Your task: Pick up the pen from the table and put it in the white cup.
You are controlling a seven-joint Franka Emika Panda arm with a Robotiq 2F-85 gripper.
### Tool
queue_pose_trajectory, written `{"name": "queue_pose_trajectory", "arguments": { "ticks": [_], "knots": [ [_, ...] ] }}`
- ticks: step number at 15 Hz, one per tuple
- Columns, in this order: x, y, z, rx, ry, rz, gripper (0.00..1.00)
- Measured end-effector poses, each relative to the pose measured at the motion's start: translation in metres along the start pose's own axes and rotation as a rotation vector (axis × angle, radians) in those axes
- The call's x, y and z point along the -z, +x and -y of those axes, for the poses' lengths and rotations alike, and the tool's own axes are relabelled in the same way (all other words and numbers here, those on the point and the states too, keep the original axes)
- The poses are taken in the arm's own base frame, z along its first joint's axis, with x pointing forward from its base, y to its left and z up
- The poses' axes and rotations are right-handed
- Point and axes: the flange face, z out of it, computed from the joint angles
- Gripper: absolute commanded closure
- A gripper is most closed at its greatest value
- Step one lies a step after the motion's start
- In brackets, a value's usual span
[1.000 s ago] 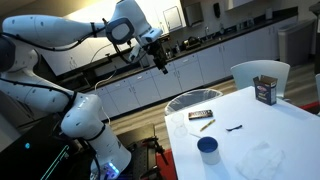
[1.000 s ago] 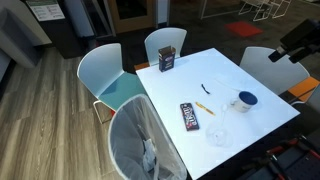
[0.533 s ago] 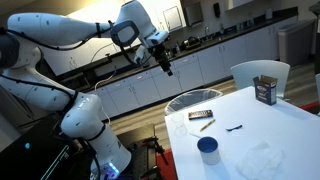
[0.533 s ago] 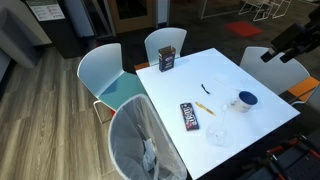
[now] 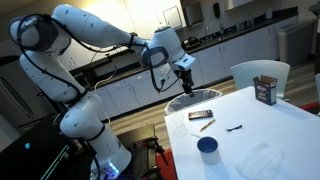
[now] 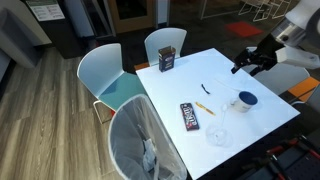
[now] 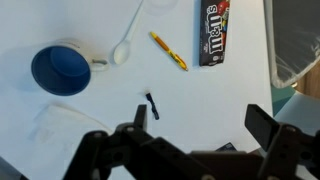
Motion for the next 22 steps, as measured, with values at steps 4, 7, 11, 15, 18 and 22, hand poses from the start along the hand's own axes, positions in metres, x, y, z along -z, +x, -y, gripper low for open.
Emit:
{"name": "queue_pose_trajectory", "arguments": {
  "ticks": [4,7,11,15,18,22],
  "knots": [
    [-0.036,0.009,-0.006,-0.026,-0.023,0.046,0.00],
    [-0.024,0.009,-0.003,-0.022,-0.013,0.023,0.00],
    [-0.036,0.010,0.000,0.095,-0.059,0.032,0.00],
    [-0.088,0.012,0.014,0.311,-0.133,0.103,0.00],
    [-0.137,0.017,0.028,0.422,-0.159,0.138,0.00],
    [-0.201,0.020,0.038,0.496,-0.174,0.163,0.00]
  ]
}}
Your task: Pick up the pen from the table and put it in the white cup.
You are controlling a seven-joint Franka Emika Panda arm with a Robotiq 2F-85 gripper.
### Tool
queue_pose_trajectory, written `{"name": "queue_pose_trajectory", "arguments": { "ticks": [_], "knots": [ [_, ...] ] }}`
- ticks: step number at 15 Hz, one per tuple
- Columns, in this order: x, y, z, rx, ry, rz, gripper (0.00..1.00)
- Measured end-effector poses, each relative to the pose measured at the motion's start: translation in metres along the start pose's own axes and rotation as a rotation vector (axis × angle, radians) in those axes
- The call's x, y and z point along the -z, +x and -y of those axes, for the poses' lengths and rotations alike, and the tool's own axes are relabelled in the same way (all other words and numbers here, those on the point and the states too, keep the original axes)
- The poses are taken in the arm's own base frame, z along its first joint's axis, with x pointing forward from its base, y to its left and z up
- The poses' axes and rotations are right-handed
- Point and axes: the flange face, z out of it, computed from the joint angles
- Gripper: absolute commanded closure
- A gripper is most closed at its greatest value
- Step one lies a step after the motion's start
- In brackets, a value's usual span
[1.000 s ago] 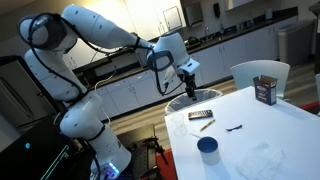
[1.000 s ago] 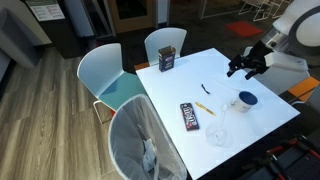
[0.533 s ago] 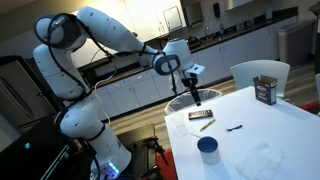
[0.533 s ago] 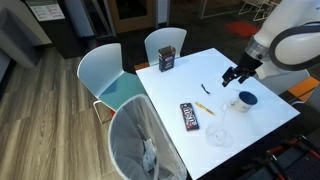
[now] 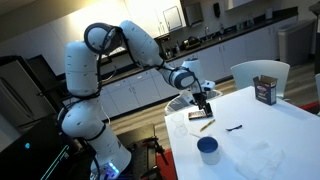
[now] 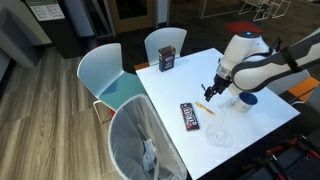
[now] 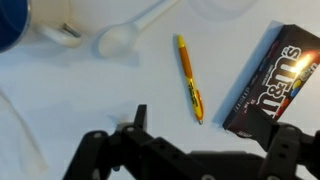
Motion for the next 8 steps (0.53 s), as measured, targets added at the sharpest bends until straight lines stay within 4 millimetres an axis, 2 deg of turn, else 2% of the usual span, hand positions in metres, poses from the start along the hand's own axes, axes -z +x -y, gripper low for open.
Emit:
{"name": "queue_pose_trajectory", "arguments": {
  "ticks": [4,8],
  "knots": [
    [-0.046,0.013,0.009,0.035,-0.019,-0.009,0.00],
    [-0.073,0.020,0.014,0.043,-0.038,-0.002,0.00]
  ]
}}
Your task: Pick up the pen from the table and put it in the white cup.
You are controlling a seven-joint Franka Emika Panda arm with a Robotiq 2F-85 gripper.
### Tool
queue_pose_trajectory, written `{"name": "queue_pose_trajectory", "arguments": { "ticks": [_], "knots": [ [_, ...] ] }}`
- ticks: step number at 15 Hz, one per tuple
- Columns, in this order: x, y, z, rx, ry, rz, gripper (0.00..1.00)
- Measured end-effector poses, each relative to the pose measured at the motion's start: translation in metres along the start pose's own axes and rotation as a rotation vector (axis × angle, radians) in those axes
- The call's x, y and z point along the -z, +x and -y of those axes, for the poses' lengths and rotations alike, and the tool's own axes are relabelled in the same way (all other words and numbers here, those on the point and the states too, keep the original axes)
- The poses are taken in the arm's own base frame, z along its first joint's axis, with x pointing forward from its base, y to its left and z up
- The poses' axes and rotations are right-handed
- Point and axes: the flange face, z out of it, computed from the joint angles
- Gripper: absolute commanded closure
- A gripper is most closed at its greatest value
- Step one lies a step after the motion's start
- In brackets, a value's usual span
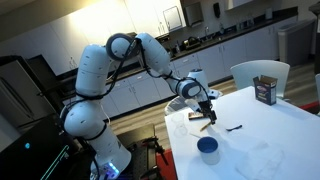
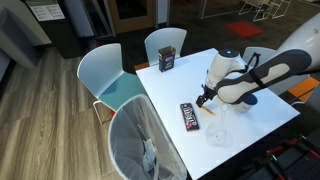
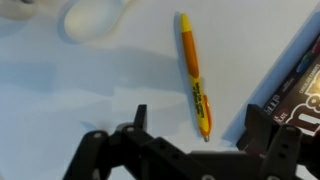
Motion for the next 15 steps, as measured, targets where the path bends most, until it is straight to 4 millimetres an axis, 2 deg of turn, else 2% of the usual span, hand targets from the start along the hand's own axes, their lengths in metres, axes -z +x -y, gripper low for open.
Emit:
{"name": "queue_pose_trajectory", "arguments": {
  "ticks": [2,3,8,13,15],
  "knots": [
    [-0.009,0.004,0.001,-0.006,-0.007,0.003,0.00],
    [-0.013,0.005,0.002,-0.006,-0.011,0.005,0.19],
    [-0.027,0.011,0.001,-0.022,-0.021,0.009,0.58],
    [-0.025,0.018,0.007,-0.035,-0.021,-0.004,0.95],
    [-0.025,0.018,0.007,-0.046,-0.023,-0.006,1.00]
  ]
}}
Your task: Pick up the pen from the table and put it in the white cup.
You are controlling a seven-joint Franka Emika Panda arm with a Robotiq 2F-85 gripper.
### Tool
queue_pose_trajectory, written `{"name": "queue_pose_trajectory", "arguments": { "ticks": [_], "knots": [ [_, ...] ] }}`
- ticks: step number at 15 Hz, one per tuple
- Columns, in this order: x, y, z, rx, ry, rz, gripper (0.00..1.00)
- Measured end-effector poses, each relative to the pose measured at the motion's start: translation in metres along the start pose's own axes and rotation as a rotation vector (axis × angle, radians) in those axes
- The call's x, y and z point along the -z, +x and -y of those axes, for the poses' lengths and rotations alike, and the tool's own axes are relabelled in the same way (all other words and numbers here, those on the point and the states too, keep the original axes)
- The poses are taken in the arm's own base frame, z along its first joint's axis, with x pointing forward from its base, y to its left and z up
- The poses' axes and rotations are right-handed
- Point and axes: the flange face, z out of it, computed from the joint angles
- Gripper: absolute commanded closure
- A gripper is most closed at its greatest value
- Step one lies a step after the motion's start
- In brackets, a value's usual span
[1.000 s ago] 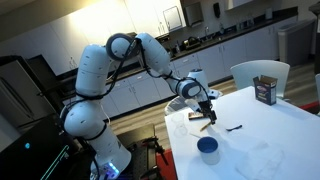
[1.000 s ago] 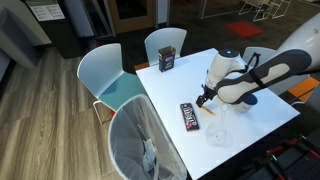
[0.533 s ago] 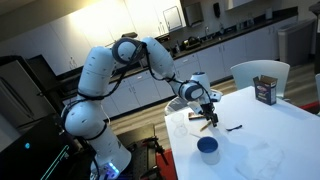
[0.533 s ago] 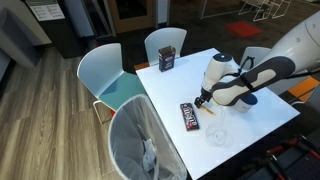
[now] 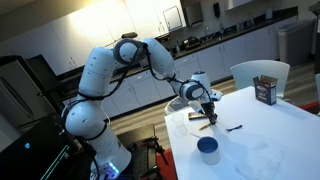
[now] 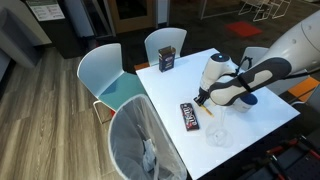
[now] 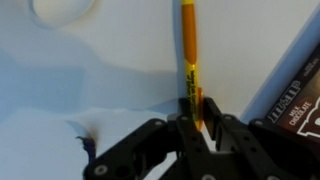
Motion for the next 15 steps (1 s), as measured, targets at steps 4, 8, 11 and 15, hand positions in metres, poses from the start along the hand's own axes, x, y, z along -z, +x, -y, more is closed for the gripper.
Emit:
{"name": "queue_pose_trajectory", "arguments": {
  "ticks": [4,8,11,15],
  "knots": [
    [0.006,0.002,-0.006,-0.085,-0.025,-0.013,0.96],
    [0.047,-0.014,-0.036,-0.293,-0.079,-0.040,0.96],
    [0.084,-0.045,-0.071,-0.455,-0.130,-0.053,0.96],
    [0.126,-0.093,-0.117,-0.664,-0.211,-0.114,0.96]
  ]
}}
